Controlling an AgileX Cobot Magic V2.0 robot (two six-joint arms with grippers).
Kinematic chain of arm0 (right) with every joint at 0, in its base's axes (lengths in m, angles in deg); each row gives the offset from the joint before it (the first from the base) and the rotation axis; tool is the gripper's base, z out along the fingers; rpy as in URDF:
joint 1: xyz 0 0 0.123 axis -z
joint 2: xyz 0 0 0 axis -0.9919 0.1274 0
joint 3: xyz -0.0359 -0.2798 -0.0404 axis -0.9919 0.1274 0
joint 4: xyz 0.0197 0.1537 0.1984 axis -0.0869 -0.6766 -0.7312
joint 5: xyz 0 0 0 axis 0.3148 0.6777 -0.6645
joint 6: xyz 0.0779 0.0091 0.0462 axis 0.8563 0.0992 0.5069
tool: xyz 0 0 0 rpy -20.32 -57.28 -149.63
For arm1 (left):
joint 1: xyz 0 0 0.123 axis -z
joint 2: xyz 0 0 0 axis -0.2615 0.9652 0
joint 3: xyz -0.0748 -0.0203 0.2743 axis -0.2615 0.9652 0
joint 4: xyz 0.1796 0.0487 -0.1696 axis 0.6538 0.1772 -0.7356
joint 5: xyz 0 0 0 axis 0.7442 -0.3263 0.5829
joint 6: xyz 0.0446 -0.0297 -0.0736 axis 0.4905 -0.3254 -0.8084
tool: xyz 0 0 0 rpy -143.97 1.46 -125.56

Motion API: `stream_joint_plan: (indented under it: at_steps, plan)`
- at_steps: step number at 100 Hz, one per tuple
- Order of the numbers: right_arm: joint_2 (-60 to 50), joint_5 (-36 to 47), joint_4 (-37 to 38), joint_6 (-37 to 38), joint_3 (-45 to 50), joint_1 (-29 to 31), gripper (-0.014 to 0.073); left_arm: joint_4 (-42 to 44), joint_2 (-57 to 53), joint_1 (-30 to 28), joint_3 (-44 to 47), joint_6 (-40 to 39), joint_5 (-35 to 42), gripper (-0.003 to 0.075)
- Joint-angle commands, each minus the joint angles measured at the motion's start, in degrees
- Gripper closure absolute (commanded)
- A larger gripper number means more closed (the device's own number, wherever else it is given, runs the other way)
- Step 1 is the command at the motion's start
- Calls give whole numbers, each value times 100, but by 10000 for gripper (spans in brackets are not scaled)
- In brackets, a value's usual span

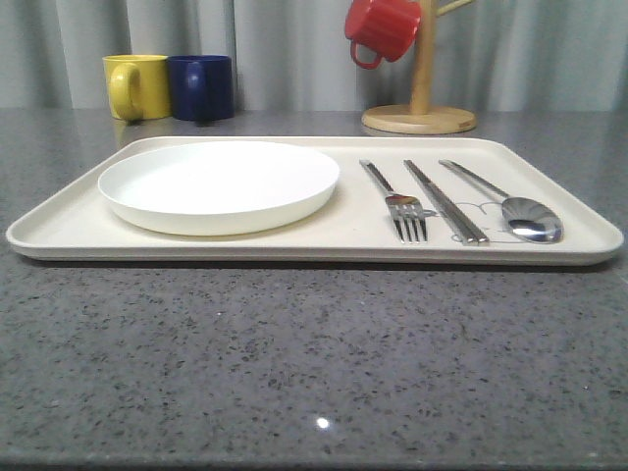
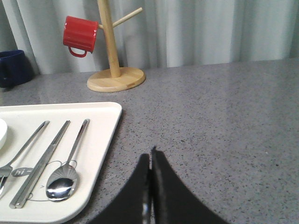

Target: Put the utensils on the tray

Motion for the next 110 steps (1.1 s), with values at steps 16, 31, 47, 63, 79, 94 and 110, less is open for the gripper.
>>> stream_joint_plan:
  at_steps: [16, 31, 47, 63, 79, 94, 110]
  plan:
    - [-811, 1365, -1, -109, 689, 53, 671, -34, 33, 29, -149, -44, 453, 738]
    - [-782, 1674, -1, -99, 999, 53, 671, -34, 44, 29, -149, -44, 453, 738]
    - [-782, 1750, -1, -99, 992, 53, 671, -34, 44, 29, -149, -44, 453, 738]
    - [-782, 1731, -1, -99, 992, 53, 671, -34, 44, 29, -149, -44, 453, 738]
    - [-782, 1731, -1, -99, 992, 53, 671, -34, 44, 29, -149, -44, 453, 738]
    - [-782, 1731, -1, -99, 992, 53, 671, -34, 44, 29, -149, -44, 453, 738]
    - [-782, 1731, -1, -99, 992, 53, 671, -34, 44, 29, -149, -44, 453, 738]
